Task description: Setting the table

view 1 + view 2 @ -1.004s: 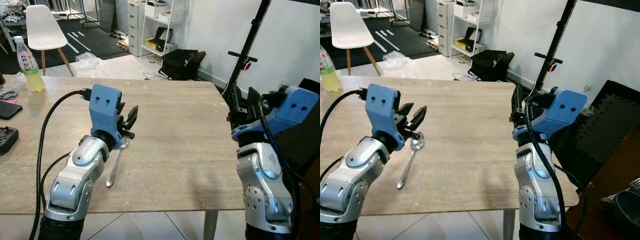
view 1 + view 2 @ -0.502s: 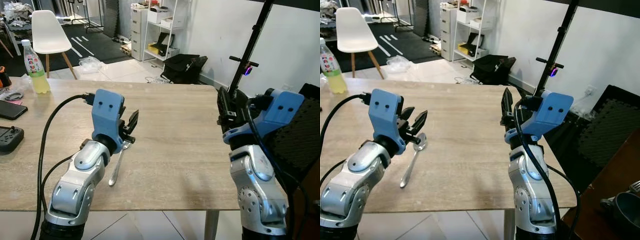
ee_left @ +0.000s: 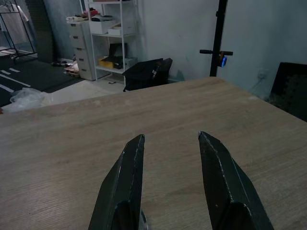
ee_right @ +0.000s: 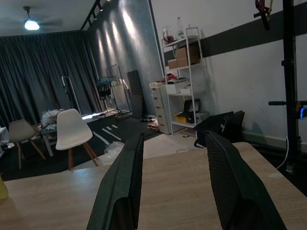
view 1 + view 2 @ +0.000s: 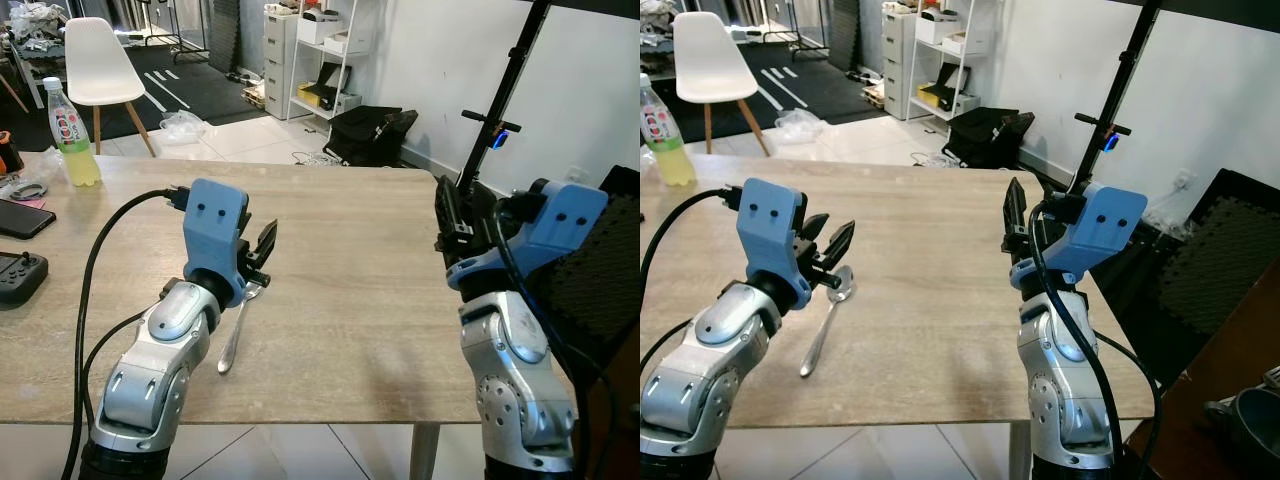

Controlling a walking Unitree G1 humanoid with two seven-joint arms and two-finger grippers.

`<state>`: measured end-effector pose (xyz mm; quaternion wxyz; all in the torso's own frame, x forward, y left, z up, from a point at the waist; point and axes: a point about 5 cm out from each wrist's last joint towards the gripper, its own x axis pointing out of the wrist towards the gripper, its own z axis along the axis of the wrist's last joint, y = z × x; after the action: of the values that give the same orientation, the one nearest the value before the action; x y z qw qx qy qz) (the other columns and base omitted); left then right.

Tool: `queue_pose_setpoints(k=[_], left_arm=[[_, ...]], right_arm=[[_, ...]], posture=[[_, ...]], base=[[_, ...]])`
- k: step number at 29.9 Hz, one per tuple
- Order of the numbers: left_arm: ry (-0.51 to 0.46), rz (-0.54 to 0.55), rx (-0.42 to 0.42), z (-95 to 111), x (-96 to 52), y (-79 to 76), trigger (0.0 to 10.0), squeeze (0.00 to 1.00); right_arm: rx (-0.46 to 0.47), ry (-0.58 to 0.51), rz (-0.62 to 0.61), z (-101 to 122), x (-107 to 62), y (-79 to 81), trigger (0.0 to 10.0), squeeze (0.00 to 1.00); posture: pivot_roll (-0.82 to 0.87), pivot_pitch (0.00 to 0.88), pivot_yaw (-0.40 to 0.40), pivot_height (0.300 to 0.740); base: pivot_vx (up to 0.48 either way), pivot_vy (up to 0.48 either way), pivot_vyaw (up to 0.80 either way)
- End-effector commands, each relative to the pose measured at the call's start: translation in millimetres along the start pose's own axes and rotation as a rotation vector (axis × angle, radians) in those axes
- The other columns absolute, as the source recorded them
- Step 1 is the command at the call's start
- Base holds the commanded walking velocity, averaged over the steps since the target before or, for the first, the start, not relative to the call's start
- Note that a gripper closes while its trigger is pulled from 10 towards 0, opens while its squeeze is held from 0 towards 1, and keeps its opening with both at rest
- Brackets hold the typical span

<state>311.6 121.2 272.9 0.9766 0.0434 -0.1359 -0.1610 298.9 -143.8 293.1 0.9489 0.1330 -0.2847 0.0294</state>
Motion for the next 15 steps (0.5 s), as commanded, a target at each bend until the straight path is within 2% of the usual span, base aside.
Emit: queue_pose_setpoints(k=[1, 15], left_arm=[[0.001, -0.004, 0.012, -1.5, -2.9, -1.9, 10.0, 0.0], [0.002, -0.004, 0.01, -2.1, -2.6, -2.1, 10.0, 0.0]], right_arm=[[0.0, 0.026, -0.01, -4.9, -2.0, -3.0, 10.0, 0.0], [0.0, 0.029, -0.011, -5.5, -1.9, -3.3, 10.0, 0.0]], posture=[[0.15, 0.013, -0.002, 0.74], [0.15, 0.014, -0.003, 0.74]], base=[[0.0, 0.0, 0.0], [0.0, 0.0, 0.0]])
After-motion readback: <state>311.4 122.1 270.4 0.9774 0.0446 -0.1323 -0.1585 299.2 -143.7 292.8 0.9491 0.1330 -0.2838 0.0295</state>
